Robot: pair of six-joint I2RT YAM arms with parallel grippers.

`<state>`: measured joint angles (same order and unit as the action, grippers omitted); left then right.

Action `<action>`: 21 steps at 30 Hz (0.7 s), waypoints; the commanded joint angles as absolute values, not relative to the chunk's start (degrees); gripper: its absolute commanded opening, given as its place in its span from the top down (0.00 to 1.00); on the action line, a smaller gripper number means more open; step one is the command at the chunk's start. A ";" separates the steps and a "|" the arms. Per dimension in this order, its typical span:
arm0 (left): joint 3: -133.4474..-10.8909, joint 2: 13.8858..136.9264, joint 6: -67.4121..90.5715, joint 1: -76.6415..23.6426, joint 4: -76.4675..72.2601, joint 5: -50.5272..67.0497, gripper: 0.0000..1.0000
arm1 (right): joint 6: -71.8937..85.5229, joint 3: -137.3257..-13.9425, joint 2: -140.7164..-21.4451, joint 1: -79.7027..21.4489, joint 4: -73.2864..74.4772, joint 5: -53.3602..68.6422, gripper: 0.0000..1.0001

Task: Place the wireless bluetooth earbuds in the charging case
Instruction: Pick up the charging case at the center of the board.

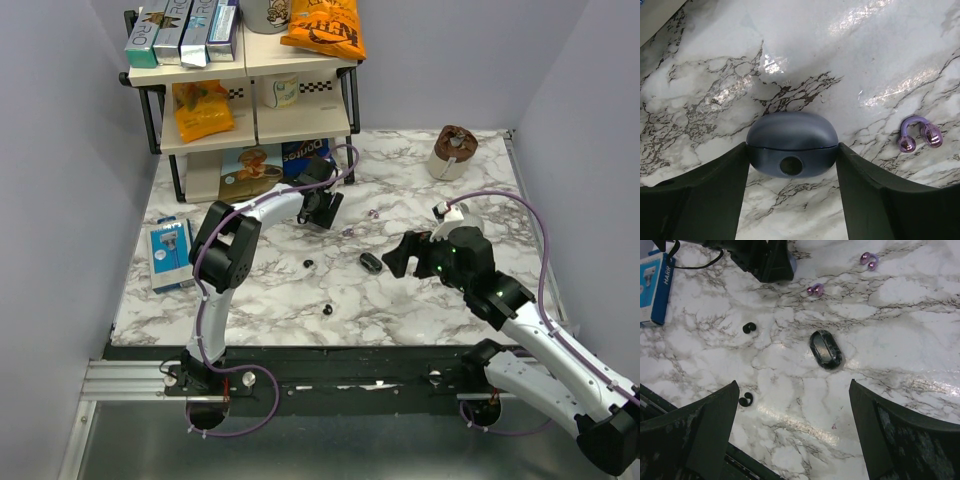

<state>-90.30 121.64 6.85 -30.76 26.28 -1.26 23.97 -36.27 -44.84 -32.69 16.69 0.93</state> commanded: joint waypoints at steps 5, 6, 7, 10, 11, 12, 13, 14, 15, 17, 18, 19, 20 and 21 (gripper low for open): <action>-88.51 121.29 6.33 -30.76 25.76 0.00 0.61 | 24.08 -37.09 -43.15 -32.87 18.63 0.18 0.00; -88.16 120.51 6.50 -30.67 25.23 -0.09 0.74 | 24.08 -37.00 -42.98 -32.96 18.72 0.26 0.00; -87.63 119.89 6.59 -30.67 24.70 -0.26 0.81 | 24.17 -37.09 -42.89 -32.96 18.72 0.18 0.00; -85.17 116.99 6.77 -30.67 21.72 -0.70 1.00 | 24.17 -37.09 -42.89 -32.96 18.81 0.18 0.00; -83.16 116.03 7.12 -30.76 19.53 -0.88 1.00 | 24.26 -37.18 -42.80 -32.96 18.81 0.18 0.00; -82.01 113.67 7.29 -30.76 18.29 -0.97 1.00 | 24.26 -37.26 -42.89 -32.96 18.81 0.18 0.00; -80.96 112.25 7.56 -30.76 17.15 -1.14 1.00 | 24.26 -37.53 -42.80 -32.96 18.81 0.26 0.00; -78.60 110.93 7.99 -30.76 14.53 -1.32 1.00 | 24.34 -37.70 -42.72 -32.96 18.90 0.18 0.00; -77.44 108.22 8.17 -30.76 13.28 -1.41 1.00 | 24.26 -37.79 -42.71 -32.96 18.81 0.26 0.00; -74.55 105.48 8.70 -30.76 10.30 -1.49 1.00 | 24.17 -38.40 -42.45 -32.96 18.90 0.18 0.00; -73.49 102.77 9.22 -30.76 9.33 -0.97 1.00 | 24.17 -38.58 -42.54 -32.96 18.98 0.18 0.00; -72.26 101.27 9.49 -30.76 8.10 -0.62 1.00 | 24.17 -38.76 -42.45 -32.87 19.07 0.18 0.00; -69.81 99.68 9.93 -30.76 5.65 -0.27 1.00 | 24.17 -39.11 -42.45 -32.96 19.16 0.18 0.00; -68.57 96.62 10.45 -30.76 4.58 1.39 1.00 | 24.26 -39.29 -42.63 -32.96 19.16 0.18 0.00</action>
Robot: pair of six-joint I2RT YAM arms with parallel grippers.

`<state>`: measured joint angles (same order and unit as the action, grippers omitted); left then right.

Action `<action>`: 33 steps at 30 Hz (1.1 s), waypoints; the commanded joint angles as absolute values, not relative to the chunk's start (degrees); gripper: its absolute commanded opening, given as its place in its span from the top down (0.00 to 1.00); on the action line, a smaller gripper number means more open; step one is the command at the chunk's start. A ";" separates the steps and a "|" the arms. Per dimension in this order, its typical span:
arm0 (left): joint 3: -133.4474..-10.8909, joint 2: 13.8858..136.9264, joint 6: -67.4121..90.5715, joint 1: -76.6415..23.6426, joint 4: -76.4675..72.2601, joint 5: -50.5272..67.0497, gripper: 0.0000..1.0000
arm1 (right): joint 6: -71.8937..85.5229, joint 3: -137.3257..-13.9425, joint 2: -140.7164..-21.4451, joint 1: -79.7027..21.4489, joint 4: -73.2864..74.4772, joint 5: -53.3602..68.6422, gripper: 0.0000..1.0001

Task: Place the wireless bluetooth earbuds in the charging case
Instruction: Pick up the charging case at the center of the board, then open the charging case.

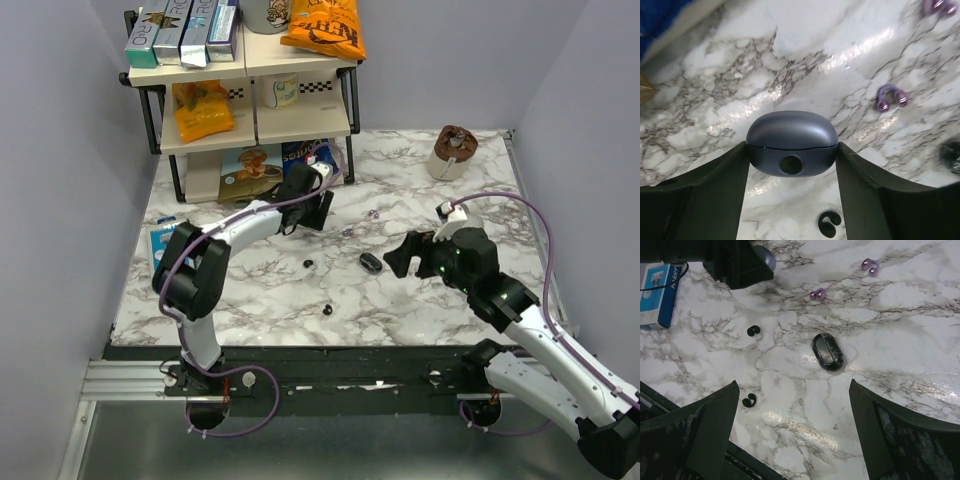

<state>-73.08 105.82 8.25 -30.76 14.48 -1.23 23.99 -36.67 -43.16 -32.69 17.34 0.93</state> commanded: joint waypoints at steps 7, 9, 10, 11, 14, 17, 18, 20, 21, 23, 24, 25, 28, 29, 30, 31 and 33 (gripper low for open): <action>-51.88 80.61 15.64 -32.51 -12.28 10.36 1.00 | 25.49 -42.88 -44.47 -32.96 19.51 2.01 0.00; -42.84 75.09 16.17 -35.15 -23.95 12.48 1.00 | 25.67 -44.29 -45.35 -32.96 19.25 4.47 0.00; -39.76 73.23 16.00 -36.55 -28.00 12.39 1.00 | 25.49 -45.95 -46.40 -32.96 19.51 6.83 0.00; -34.77 71.47 15.56 -39.26 -33.52 9.52 1.00 | 25.49 -46.66 -46.93 -32.96 20.38 7.81 0.00; -28.42 67.24 12.76 -43.14 -39.52 7.65 1.00 | 23.56 -49.03 -48.86 -32.96 21.97 11.94 0.00; -22.27 64.61 6.69 -48.42 -45.41 4.75 1.00 | 21.98 -49.74 -49.74 -32.96 22.76 13.97 0.00; -20.93 63.64 5.37 -49.82 -47.27 2.40 1.00 | 21.62 -50.09 -50.18 -32.96 23.46 14.06 0.00; -18.03 62.85 4.84 -50.54 -50.69 0.54 1.00 | 20.75 -50.97 -52.02 -32.96 26.00 14.41 0.00; -17.41 62.67 4.57 -50.71 -51.41 0.53 1.00 | 20.48 -51.50 -52.73 -32.96 26.80 14.85 0.00; -16.00 62.84 2.47 -52.29 -53.51 -1.67 1.00 | 19.87 -51.85 -54.31 -33.22 28.47 17.04 0.00; -15.82 63.02 1.50 -53.16 -53.79 -1.93 1.00 | 19.95 -51.59 -55.10 -33.40 28.65 17.75 0.00; -15.65 63.45 -0.51 -54.13 -53.96 -3.50 1.00 | 19.60 -51.42 -55.28 -33.75 28.74 18.97 0.00; -15.73 64.33 -3.59 -58.79 -53.53 -5.87 1.00 | 19.07 -50.89 -56.07 -35.07 28.39 20.99 0.00; -15.82 64.51 -4.65 -61.06 -52.83 -6.32 1.00 | 18.81 -50.63 -56.16 -35.94 27.95 21.53 0.00; -15.82 64.60 -5.18 -61.95 -52.56 -7.11 1.00 | 18.81 -50.54 -56.16 -36.30 27.86 21.88 0.00; -15.82 64.69 -5.53 -62.83 -52.38 -7.64 1.00 | 18.72 -50.36 -56.16 -36.73 27.60 22.84 0.00; -15.21 64.43 -5.54 -64.15 -52.64 -8.70 1.00 | 18.63 -50.19 -56.08 -37.61 27.07 22.94 0.00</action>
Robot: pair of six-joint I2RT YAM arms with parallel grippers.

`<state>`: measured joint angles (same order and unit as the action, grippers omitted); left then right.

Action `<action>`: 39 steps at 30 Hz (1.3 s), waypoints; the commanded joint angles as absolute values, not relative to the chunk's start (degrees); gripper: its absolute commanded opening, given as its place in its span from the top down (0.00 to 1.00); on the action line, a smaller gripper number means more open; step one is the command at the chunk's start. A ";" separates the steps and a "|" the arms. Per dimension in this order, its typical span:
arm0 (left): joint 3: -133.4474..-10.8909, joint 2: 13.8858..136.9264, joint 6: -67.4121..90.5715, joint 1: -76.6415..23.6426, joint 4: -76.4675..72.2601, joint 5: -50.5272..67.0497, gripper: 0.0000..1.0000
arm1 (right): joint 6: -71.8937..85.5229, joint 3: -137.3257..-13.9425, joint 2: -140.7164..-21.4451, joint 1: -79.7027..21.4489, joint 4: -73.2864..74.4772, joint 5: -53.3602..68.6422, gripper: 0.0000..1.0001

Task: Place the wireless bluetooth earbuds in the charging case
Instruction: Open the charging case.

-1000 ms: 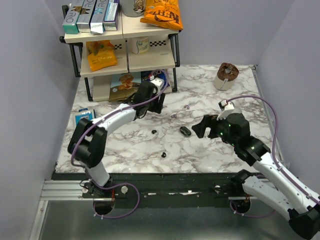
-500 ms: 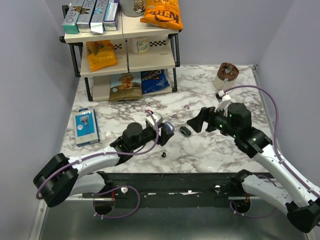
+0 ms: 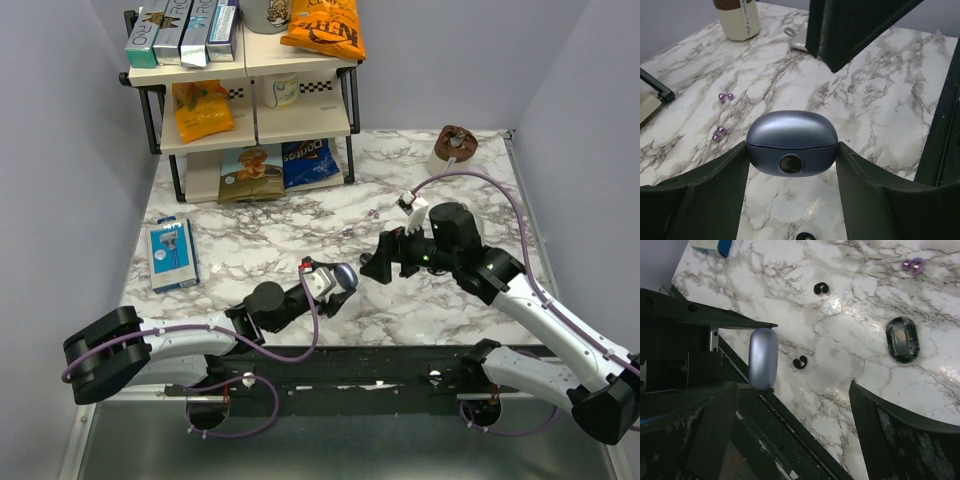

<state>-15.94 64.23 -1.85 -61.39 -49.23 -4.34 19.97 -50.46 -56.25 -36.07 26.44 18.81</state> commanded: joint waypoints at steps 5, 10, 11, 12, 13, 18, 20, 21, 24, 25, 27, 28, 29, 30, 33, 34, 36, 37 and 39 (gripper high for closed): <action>-15.29 63.46 -5.97 -65.48 -51.25 -9.14 1.00 | 17.67 -50.80 -57.91 -39.54 26.54 22.68 0.00; -16.26 62.58 -7.29 -65.83 -49.40 -9.05 1.00 | 16.79 -52.12 -60.20 -42.80 26.81 19.61 0.00; -16.43 62.58 -7.38 -65.83 -49.05 -8.97 1.00 | 16.70 -52.29 -60.55 -43.59 26.98 19.16 0.00; -16.52 62.40 -7.38 -65.83 -49.04 -8.79 1.00 | 16.70 -52.56 -61.43 -43.94 26.98 18.64 0.00; -16.61 62.23 -7.47 -65.92 -48.96 -8.62 1.00 | 16.87 -52.56 -61.70 -44.03 27.07 17.76 0.00; -16.26 61.35 -7.47 -66.09 -48.34 -8.44 1.00 | 17.75 -52.47 -62.14 -44.03 26.28 15.56 0.00; -15.91 61.09 -7.56 -66.18 -48.34 -8.44 1.00 | 18.01 -52.56 -62.75 -44.03 26.02 14.77 0.00; -15.91 61.00 -7.56 -66.27 -48.43 -8.44 1.00 | 18.10 -52.56 -63.01 -44.03 26.02 14.50 0.00; -15.56 60.65 -7.56 -66.53 -48.25 -8.70 1.00 | 18.89 -52.38 -63.63 -44.03 24.96 14.68 0.00; -15.47 60.47 -7.56 -66.62 -48.25 -8.79 1.00 | 19.07 -52.30 -63.72 -44.03 24.61 15.29 0.00; -15.38 60.21 -7.56 -66.80 -48.08 -8.88 1.00 | 19.42 -52.38 -63.98 -44.03 23.56 15.91 0.00; -15.29 60.03 -7.56 -66.97 -47.99 -8.88 1.00 | 19.51 -52.47 -64.16 -44.03 23.47 16.08 0.00; -15.29 60.03 -7.56 -67.06 -47.90 -8.96 1.00 | 19.69 -52.64 -64.42 -44.03 23.47 15.91 0.00; -15.29 59.94 -7.73 -67.15 -47.90 -9.05 1.00 | 19.69 -52.82 -64.77 -44.03 23.38 15.82 0.00; -15.29 59.68 -7.82 -67.41 -47.73 -9.23 1.00 | 19.86 -52.82 -65.21 -44.03 23.38 15.12 0.00; -15.38 59.76 -7.82 -67.50 -47.72 -9.40 1.00 | 19.95 -52.82 -65.30 -44.03 23.47 14.94 0.00; -15.29 59.68 -7.91 -67.68 -47.73 -9.58 1.00 | 20.39 -52.65 -65.04 -44.03 23.38 14.42 0.01; -15.29 59.76 -7.91 -67.76 -47.81 -9.75 1.00 | 20.56 -52.39 -64.87 -44.03 23.38 13.72 0.01; -15.03 59.77 -7.82 -67.94 -47.81 -10.02 1.00 | 21.00 -52.38 -64.34 -44.03 23.29 13.10 0.02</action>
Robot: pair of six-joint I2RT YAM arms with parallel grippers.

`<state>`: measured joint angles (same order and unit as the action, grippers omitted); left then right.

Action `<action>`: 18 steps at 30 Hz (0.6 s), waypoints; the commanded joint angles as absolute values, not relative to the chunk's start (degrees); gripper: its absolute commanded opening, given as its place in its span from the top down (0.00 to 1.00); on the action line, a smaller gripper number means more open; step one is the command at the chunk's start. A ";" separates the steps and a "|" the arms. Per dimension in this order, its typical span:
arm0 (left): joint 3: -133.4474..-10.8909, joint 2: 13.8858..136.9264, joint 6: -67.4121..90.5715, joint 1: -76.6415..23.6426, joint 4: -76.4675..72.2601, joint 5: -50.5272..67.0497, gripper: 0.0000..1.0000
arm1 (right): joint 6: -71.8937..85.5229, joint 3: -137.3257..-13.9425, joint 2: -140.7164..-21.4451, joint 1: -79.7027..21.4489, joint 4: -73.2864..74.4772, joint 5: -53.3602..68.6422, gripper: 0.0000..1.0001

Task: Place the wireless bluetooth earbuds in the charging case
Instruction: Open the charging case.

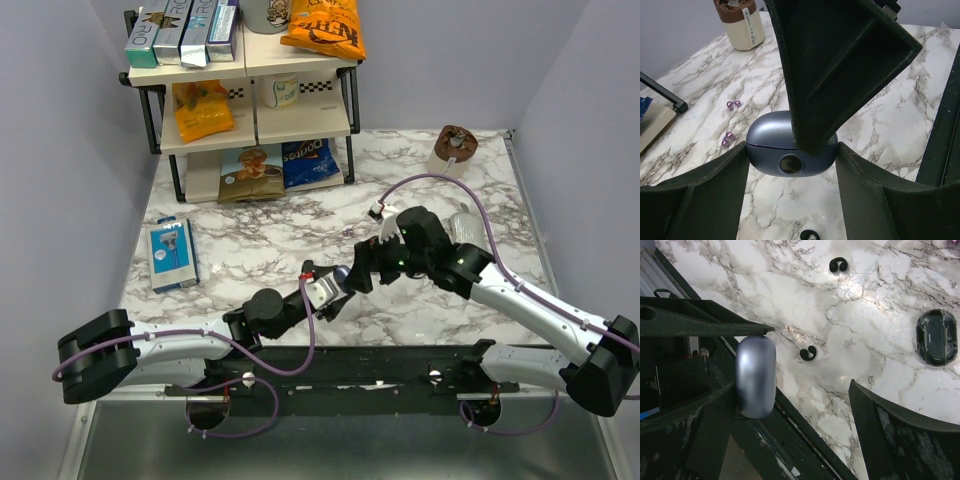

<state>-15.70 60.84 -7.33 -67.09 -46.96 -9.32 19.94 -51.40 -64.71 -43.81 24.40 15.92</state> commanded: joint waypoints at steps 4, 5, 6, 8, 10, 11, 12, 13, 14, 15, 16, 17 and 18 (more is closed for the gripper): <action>-14.85 59.59 -7.73 -67.94 -47.73 -10.37 1.00 | 21.36 -52.12 -62.93 -44.03 23.38 11.60 0.02; -14.77 59.59 -7.91 -68.03 -47.81 -10.55 1.00 | 21.36 -52.12 -62.84 -44.03 23.47 11.25 0.02; -14.77 59.50 -7.82 -68.11 -47.81 -10.55 1.00 | 21.36 -52.12 -62.67 -44.03 23.47 11.16 0.02; -14.68 59.41 -7.91 -68.03 -47.73 -10.72 1.00 | 21.45 -52.12 -62.67 -44.03 23.55 11.07 0.02; -14.68 59.41 -7.82 -68.20 -47.81 -10.81 1.00 | 21.62 -52.03 -62.75 -44.03 23.73 10.81 0.02; -14.59 59.33 -7.74 -68.20 -47.90 -10.90 1.00 | 21.71 -51.86 -62.75 -43.95 23.90 10.46 0.02; -14.50 59.24 -7.73 -68.20 -47.99 -10.90 1.00 | 21.80 -51.68 -62.75 -43.95 23.91 10.37 0.02; -14.50 59.15 -7.73 -68.29 -47.81 -10.99 1.00 | 21.88 -51.59 -62.75 -44.03 23.91 10.28 0.02; -14.41 59.06 -7.73 -68.29 -47.90 -11.07 1.00 | 21.88 -51.59 -62.75 -44.03 23.82 10.11 0.02; -14.41 58.98 -7.65 -68.38 -47.73 -11.16 1.00 | 21.97 -51.50 -62.67 -44.03 23.91 9.93 0.02; -14.33 58.89 -7.65 -68.38 -47.72 -11.34 1.00 | 21.97 -51.33 -62.67 -44.03 23.99 9.76 0.02; -14.33 58.89 -7.65 -68.38 -47.55 -11.42 1.00 | 22.15 -51.33 -62.49 -44.03 23.99 9.32 0.02; -14.33 58.89 -7.65 -68.38 -47.55 -11.43 1.00 | 22.24 -51.33 -62.32 -44.03 23.99 9.23 0.02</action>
